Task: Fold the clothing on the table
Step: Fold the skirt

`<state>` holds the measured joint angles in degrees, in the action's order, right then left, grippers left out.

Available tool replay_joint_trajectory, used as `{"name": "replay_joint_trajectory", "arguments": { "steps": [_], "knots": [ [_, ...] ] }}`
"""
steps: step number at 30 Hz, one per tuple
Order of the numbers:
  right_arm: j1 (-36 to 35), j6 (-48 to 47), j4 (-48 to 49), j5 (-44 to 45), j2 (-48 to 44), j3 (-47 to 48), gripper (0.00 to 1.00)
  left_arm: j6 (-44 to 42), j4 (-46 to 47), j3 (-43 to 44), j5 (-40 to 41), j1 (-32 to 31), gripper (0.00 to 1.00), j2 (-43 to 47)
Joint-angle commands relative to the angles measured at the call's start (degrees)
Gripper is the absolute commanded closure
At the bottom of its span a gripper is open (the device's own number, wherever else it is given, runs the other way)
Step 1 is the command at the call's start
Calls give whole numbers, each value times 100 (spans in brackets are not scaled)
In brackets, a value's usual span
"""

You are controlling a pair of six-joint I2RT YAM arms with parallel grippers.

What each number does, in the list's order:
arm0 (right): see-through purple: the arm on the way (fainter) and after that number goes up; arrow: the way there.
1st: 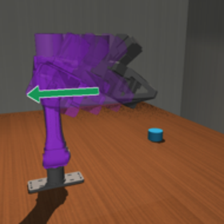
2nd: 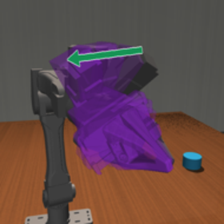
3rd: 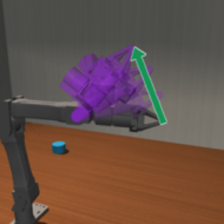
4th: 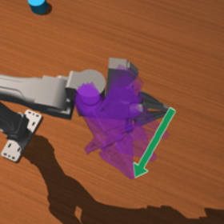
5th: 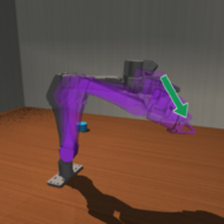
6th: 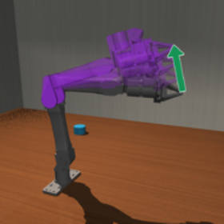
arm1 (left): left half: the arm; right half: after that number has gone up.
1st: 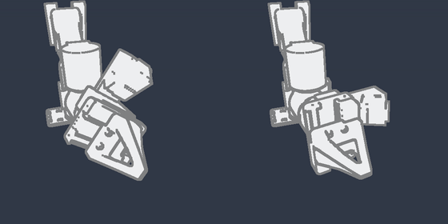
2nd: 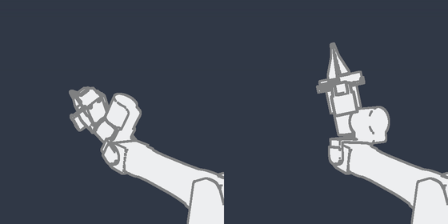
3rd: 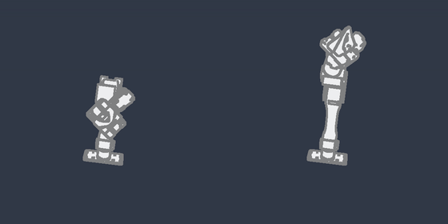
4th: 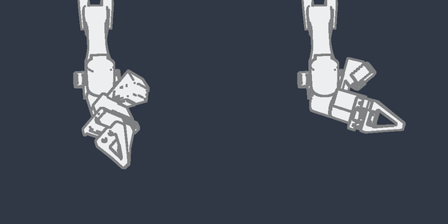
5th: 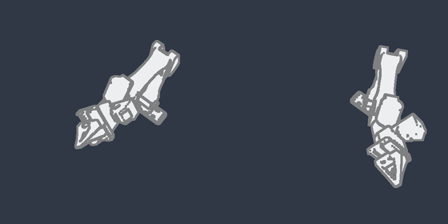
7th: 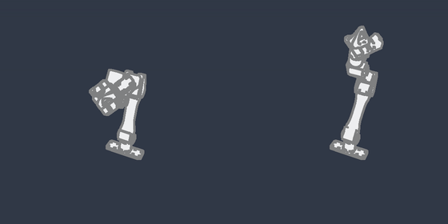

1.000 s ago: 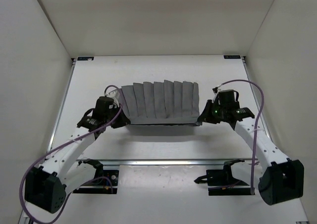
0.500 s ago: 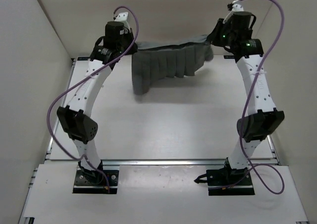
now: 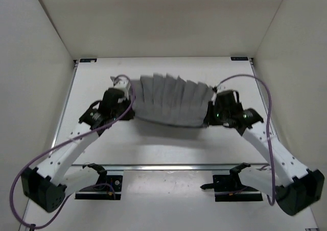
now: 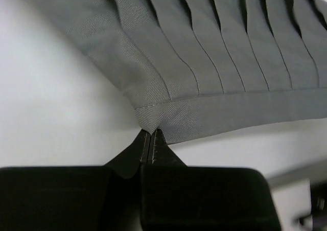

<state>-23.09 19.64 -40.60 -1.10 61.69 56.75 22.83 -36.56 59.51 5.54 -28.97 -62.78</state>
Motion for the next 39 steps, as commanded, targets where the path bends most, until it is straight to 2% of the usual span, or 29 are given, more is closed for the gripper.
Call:
{"name": "replay_joint_trajectory", "arguments": {
  "steps": [1, 2, 5, 8, 10, 12, 17, 22, 27, 29, 31, 32, 33, 34, 36, 38, 39],
  "knots": [
    [-564, 883, -562, 198, -1218, -480, 100, 905, -894, -833, -411, -161, 100, 1151],
    [-626, 1171, -807, -167, -1447, -672, 100, 1003, -1149, -1088, -527, -161, 100, 1459],
    [-601, 1306, -1125, -381, -1800, -885, 100, 1163, -1678, -1476, -764, 92, 100, 2075],
    [21, 999, -969, -767, -1662, -824, 99, 891, -1758, -1328, -1194, 706, 100, 2165],
    [566, 753, -784, -1188, -1389, -683, 100, 741, -1592, -1231, -1362, 936, 100, 1920],
    [813, 664, -450, -1366, -846, -613, 100, 653, -1207, -1170, -1425, 972, 100, 1377],
    [718, 629, 52, -1235, 148, -490, 100, 486, -547, -932, -1398, 972, 100, -29],
    [728, 638, 316, -1550, 861, -534, 100, 240, -396, -441, -1292, 1130, 100, -1322],
    [858, 726, 500, -1787, 1029, -648, 100, 116, -107, -62, -1363, 1253, 98, -1885],
    [973, 691, 615, -1902, 1064, -709, 100, 90, -10, 52, -1459, 1323, 91, -2079],
    [1035, 673, 833, -1920, 1047, -700, 90, 99, 95, 157, -1539, 1315, 76, -2298],
    [1148, 682, 947, -1946, 1047, -735, 81, 108, 131, 227, -1530, 1306, 64, -2395],
    [1184, 699, 1027, -1964, 1064, -727, 70, 90, 157, 289, -1521, 1272, 55, -2414],
    [1202, 699, 1106, -1938, 1116, -727, 64, 90, 253, 316, -1495, 1236, 40, -2466],
    [1219, 690, 1177, -1911, 1152, -683, 63, 81, 324, 412, -1530, 1227, 28, -2476],
    [1167, 612, 1116, -1894, 1214, -605, 50, 108, 412, 483, -1521, 1210, 2, -2415],
    [1141, 524, 1055, -1798, 1205, -517, 38, 108, 447, 509, -1443, 1218, 2, -2431]
  ]
}}
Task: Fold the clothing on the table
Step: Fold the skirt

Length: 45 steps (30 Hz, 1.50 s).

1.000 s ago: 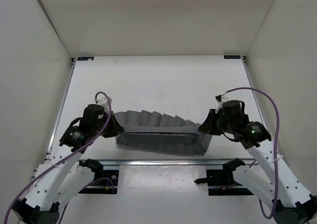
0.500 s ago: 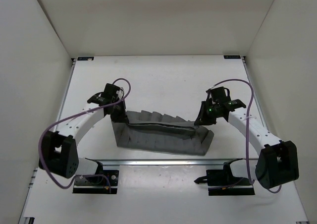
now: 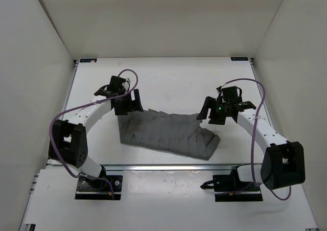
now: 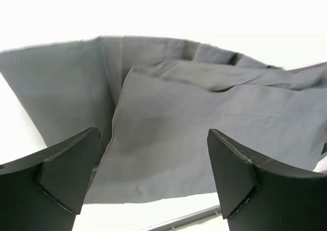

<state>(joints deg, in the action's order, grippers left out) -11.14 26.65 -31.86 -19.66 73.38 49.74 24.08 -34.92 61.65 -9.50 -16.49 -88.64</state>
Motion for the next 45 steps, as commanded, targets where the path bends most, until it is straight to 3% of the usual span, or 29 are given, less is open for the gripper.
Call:
{"name": "replay_joint_trajectory", "arguments": {
  "steps": [1, 3, 7, 9, 11, 13, 16, 18, 19, 21, 22, 24, 30, 37, 45],
  "knots": [
    [-55, -187, 75, 76, 18, 212, 32, -17, 318, 313, 79, -4, 1, 267],
    [-160, -344, -14, 217, -70, 308, 26, -26, 380, 278, 19, -3, 1, 391],
    [-310, -363, -399, 436, -350, 186, 22, 89, 477, 85, 176, -266, 11, 760],
    [-450, -293, -689, 637, -430, 54, 22, 185, 530, -204, 167, -432, 28, 831],
    [-494, -109, -839, 823, -544, -112, 22, 308, 608, -425, 220, -636, 71, 892],
    [-469, 268, -831, 788, -641, -323, 23, 510, 687, -671, 246, -907, 100, 875],
    [-521, 507, -769, 832, -966, -517, 30, 642, 872, -882, 176, -1180, 100, 700],
    [-600, 551, -734, 780, -1036, -570, 51, 704, 942, -944, 159, -1269, 100, 586],
    [-696, 508, -691, 727, -1028, -640, 55, 730, 943, -1040, 185, -1278, 100, 550],
    [-819, 586, -629, 604, -932, -763, 76, 748, 1048, -1050, 124, -1251, 100, 436],
    [-890, 613, -559, 534, -879, -851, 80, 756, 1040, -1076, 167, -1260, 100, 348],
    [-1100, 613, -550, 542, -555, -852, 98, 713, 1031, -1023, 238, -1225, 100, 304],
    [-1470, 622, -681, 603, 228, -729, 100, 651, 960, -1023, 203, -1137, 100, 93],
    [-1321, 578, -673, 657, 913, -571, 100, 545, 785, -935, 229, -1102, 100, -74],
    [-1260, 543, -787, 806, 1740, 246, 100, 528, 671, -874, 36, -943, 100, -285]
  ]
}}
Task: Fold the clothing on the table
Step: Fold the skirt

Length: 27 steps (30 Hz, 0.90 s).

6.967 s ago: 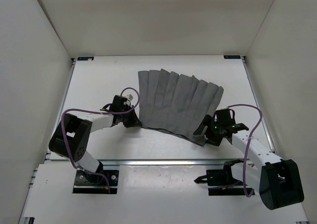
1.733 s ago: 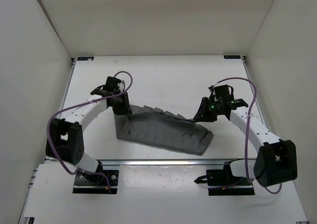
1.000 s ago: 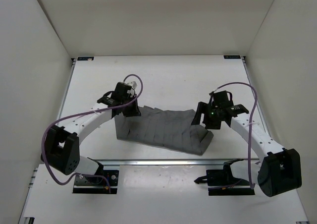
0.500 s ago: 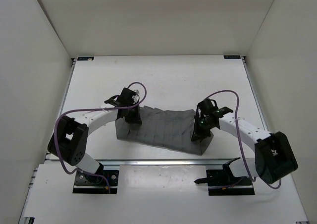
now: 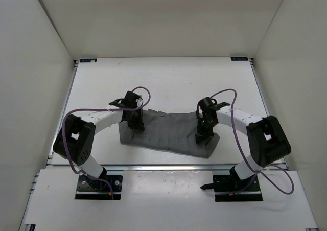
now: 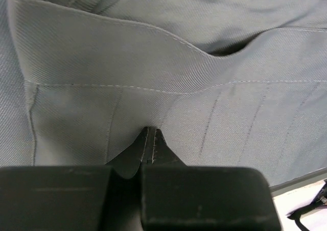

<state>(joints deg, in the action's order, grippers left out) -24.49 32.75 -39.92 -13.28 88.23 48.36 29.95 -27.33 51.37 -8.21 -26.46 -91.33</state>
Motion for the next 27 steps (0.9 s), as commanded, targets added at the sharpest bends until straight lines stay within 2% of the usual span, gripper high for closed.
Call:
{"name": "replay_joint_trajectory", "arguments": {
  "steps": [1, 8, 17, 23, 24, 26, 27],
  "knots": [
    [102, -102, -7, 168, 439, 541, 100, -86, -123, 214, -85, 62, 100, -43],
    [453, -137, 195, 317, 1116, 1166, 100, -130, -61, 513, -251, 185, 100, -454],
    [998, -550, -95, 458, 2585, 3116, 100, -297, -70, 1233, -339, 413, 100, -1079],
    [1148, -788, 36, 187, 2411, 3312, 99, -499, -272, 1831, -287, 554, 100, -1501],
    [1192, -788, 98, 20, 2262, 3216, 91, -534, -238, 1963, -295, 554, 100, -1493],
    [1306, -762, 361, -148, 1841, 3049, 70, -552, -255, 2121, -330, 519, 100, -1519],
    [1385, -788, 484, -244, 1743, 2900, 67, -526, -255, 2174, -331, 493, 100, -1493]
  ]
}}
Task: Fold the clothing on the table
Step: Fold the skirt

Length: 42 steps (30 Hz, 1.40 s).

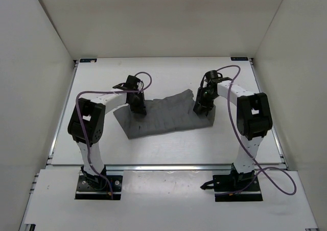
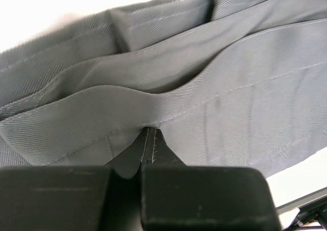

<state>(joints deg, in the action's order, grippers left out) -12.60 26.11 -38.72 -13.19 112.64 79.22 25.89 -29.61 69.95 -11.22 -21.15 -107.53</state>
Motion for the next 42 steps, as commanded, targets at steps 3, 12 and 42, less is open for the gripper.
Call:
{"name": "replay_joint_trajectory", "arguments": {
  "steps": [3, 12, 42],
  "knots": [
    [293, -150, 541, -193, -1313, -406, 30, -111, -37, 361, -12, -30, 97, 416],
    [522, -202, 628, 80, -2061, -1715, 16, -102, 34, -534, 516, 137, 98, 1313],
    [408, -273, 919, 168, -665, -1260, 57, 57, 25, -1019, 868, 357, 100, 716]
  ]
}}
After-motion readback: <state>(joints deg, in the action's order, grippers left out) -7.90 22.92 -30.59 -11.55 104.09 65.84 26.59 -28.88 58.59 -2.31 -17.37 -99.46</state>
